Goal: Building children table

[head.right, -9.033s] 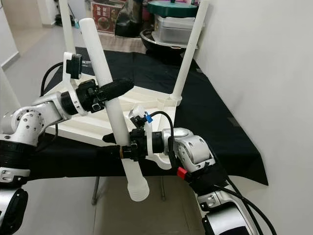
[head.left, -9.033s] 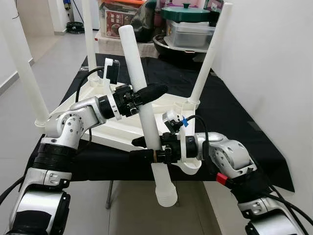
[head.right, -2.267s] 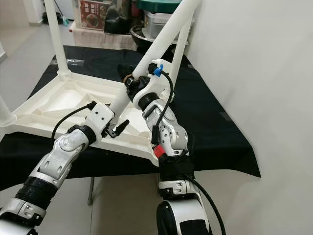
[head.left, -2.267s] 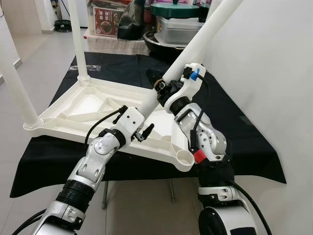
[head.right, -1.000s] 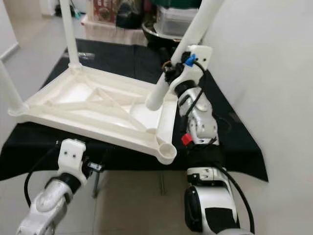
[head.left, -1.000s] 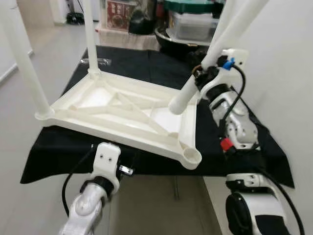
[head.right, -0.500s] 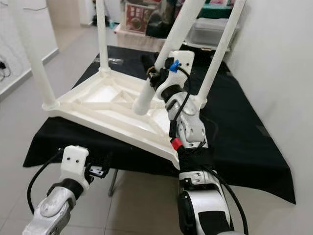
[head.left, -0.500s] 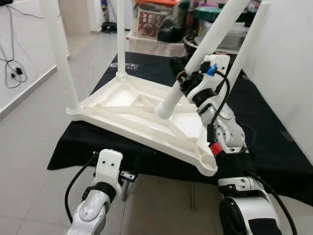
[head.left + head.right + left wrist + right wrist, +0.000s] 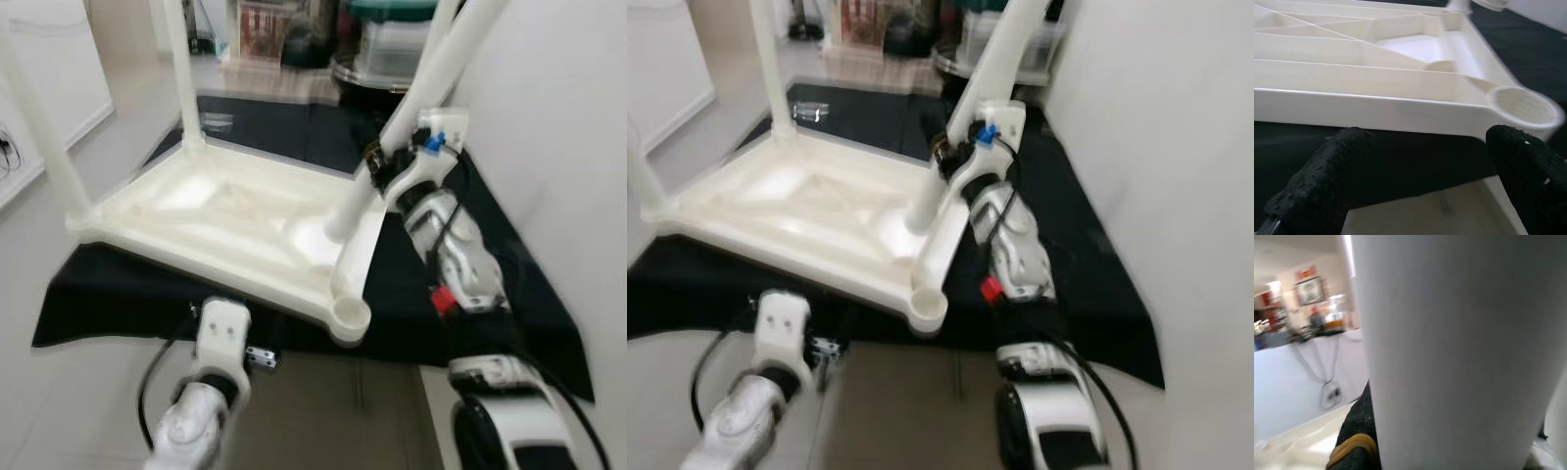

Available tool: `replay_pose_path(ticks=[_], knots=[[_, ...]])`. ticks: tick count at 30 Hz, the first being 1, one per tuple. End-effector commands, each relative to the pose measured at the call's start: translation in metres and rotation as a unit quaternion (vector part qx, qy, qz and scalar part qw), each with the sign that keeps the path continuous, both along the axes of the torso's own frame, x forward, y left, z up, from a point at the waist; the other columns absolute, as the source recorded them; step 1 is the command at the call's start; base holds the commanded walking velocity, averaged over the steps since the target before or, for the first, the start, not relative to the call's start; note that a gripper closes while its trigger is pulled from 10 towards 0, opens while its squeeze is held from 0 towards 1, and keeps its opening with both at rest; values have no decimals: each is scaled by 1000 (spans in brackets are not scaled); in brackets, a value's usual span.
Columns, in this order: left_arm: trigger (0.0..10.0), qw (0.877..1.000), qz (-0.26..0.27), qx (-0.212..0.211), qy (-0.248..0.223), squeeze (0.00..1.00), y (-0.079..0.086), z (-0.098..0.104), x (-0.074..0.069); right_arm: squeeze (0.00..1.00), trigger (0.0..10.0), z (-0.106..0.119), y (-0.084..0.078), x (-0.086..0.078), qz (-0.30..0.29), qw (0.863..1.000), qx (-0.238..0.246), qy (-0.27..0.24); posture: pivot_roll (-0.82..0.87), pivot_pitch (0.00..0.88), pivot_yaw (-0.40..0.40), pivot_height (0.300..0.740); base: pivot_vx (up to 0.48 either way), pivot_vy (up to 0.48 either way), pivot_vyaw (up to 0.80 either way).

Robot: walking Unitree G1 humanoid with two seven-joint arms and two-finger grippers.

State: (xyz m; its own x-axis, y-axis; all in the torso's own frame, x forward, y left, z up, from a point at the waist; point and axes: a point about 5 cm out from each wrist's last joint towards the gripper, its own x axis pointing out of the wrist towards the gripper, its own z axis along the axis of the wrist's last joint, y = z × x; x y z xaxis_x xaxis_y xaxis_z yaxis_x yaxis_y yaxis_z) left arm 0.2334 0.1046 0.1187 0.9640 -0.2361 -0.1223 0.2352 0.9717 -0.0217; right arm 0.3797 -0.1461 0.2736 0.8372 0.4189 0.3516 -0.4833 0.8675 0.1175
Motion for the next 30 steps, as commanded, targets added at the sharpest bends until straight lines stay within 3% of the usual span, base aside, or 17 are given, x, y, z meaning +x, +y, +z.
replay_pose_path(ticks=[1, 2, 5, 9, 12, 16, 20, 28, 30], knots=[[10000, 1000, 3, 0, 8, 0, 3, -1, -2, 0, 10000, 8, 13, -1, 69, 998, -1, -11, 83, 52, -123, 740, 0, 0, 0], [10000, 1000, 2, -2, 9, 0, 2, 0, -3, 0, 10000, 11, 12, -2, 122, 992, -26, -12, 88, 59, -127, 740, 0, 0, 0], [10000, 1000, 2, -6, 9, 0, 3, 1, -5, 0, 10000, 11, 13, -3, 168, 985, -47, -8, 88, 66, -125, 740, 0, 0, 0], [10000, 1000, -6, -18, 9, 0, 2, 4, -10, 0, 10000, -2, 16, -6, 281, 951, -128, 25, 95, 89, -120, 740, 0, 0, 0], [10000, 999, -23, -29, 1, 0, 1, 9, -15, 0, 10000, -10, 16, -5, 307, 934, -178, 33, 101, 101, -116, 740, 0, 0, 0], [10000, 998, -49, -33, -7, 0, -2, 14, -23, 0, 10000, -10, 12, -4, 337, 921, -195, 31, 117, 121, -120, 740, 0, 0, 0], [10000, 997, -69, -27, -6, 0, -3, 21, -41, 0, 10000, 5, -3, -3, 377, 906, -192, 9, 140, 178, -113, 740, 0, 0, 0], [10000, 998, -64, -25, 4, 0, 0, 21, -45, 0, 10000, 12, -11, -4, 396, 900, -181, 2, 153, 190, -104, 740, 0, 0, 0], [10000, 998, -64, -22, 10, 0, 3, 20, -47, 0, 10000, 14, -15, -7, 421, 891, -170, -4, 168, 191, -91, 740, 0, 0, 0]])
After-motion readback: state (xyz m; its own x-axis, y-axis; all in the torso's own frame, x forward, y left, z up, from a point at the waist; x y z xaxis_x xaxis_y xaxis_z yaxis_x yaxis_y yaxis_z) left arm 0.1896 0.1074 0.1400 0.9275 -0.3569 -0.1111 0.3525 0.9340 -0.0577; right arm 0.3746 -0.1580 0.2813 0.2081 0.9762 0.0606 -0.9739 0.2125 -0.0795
